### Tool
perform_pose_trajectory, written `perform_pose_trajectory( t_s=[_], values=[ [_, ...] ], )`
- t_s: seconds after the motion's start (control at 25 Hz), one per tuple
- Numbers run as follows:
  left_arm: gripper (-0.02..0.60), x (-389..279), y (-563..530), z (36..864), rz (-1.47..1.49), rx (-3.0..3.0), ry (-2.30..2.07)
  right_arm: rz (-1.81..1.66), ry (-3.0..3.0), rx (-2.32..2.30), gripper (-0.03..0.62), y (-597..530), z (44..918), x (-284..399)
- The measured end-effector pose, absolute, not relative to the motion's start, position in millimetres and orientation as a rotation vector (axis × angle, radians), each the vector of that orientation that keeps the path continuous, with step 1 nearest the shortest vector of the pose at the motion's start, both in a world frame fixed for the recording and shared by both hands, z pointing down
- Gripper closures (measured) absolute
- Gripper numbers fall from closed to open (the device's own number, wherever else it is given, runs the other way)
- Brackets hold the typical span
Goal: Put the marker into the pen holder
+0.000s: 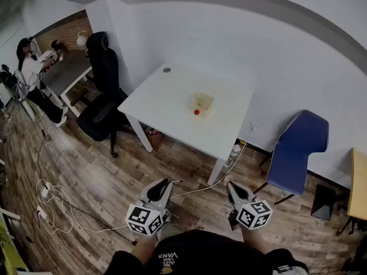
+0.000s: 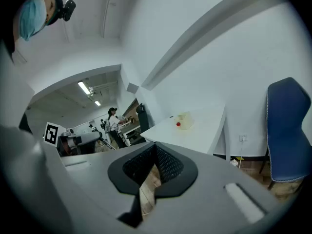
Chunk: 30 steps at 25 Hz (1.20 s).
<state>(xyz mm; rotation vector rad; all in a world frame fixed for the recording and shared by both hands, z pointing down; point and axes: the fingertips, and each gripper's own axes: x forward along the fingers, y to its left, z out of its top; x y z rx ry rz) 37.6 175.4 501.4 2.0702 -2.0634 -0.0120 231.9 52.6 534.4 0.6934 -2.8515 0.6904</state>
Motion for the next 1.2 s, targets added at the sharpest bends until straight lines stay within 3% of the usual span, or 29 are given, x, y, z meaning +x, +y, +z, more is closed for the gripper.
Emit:
perform_pose_trajectory(
  t_s=[0.64,1.2],
  values=[
    [0.465,61.2,183.7,503.7,-0.010,2.049,-2.096,0.743,-2.914,0.672,0.592,50.4,528.6,254.7],
    [0.465,-37.1,142.6,505.0,-0.044,2.111,-2.004,0.782,-2.874,0.818,0.592,22.1,520.5,171.4]
  ],
)
